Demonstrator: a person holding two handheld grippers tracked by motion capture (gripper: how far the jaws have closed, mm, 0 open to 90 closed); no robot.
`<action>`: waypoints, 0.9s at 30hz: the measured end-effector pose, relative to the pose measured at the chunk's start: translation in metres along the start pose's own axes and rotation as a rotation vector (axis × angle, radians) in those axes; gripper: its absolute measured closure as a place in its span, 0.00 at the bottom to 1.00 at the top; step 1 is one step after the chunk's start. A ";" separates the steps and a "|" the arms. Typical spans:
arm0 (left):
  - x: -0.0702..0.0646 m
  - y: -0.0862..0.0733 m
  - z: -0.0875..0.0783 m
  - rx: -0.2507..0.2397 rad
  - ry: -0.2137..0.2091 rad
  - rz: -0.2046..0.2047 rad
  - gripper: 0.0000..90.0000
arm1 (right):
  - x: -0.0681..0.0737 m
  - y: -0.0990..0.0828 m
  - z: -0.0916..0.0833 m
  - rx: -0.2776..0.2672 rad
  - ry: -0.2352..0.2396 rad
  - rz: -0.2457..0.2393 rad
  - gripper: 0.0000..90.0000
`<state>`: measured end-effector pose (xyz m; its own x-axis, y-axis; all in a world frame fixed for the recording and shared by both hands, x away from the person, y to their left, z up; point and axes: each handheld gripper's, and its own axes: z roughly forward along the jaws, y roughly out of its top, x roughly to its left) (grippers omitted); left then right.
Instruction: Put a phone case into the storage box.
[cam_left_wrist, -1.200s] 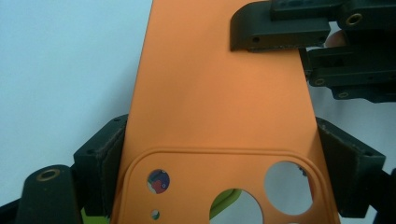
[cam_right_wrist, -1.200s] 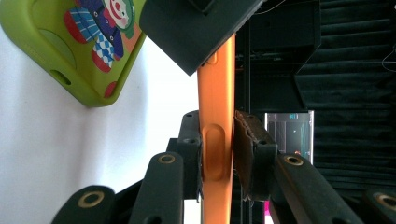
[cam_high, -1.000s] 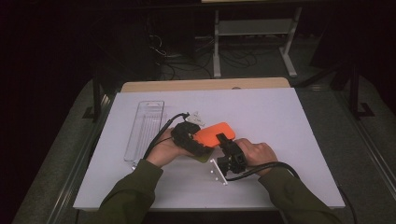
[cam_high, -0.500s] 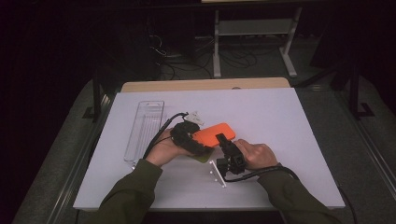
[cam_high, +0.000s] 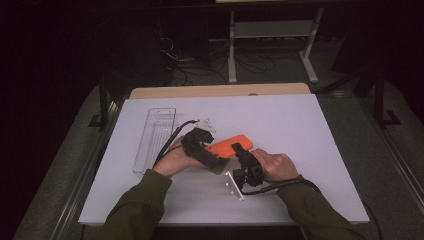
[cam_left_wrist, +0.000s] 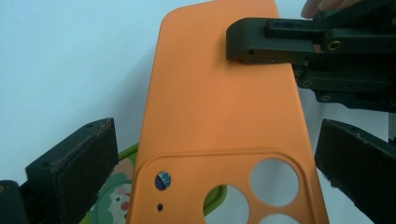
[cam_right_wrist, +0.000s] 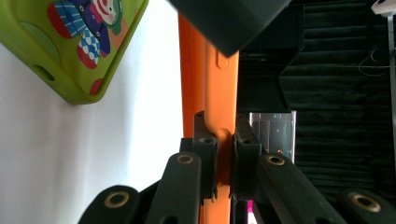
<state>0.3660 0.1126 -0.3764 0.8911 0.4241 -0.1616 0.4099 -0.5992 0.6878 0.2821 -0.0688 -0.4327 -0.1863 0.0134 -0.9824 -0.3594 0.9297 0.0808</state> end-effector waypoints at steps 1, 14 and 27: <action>0.000 0.000 -0.001 -0.002 -0.003 0.003 0.00 | 0.000 0.000 0.000 0.002 0.001 0.001 0.91; 0.000 0.001 -0.011 -0.012 0.004 0.060 0.00 | -0.009 -0.013 0.000 0.026 0.018 0.125 0.91; 0.005 -0.001 -0.014 -0.009 0.037 0.058 0.00 | -0.025 -0.029 0.000 0.067 0.137 0.361 0.91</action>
<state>0.3675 0.1254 -0.3682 0.9054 0.4138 -0.0952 0.3558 -0.6171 0.7019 0.2972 -0.0960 -0.4110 -0.4118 0.2985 -0.8610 -0.1892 0.8963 0.4012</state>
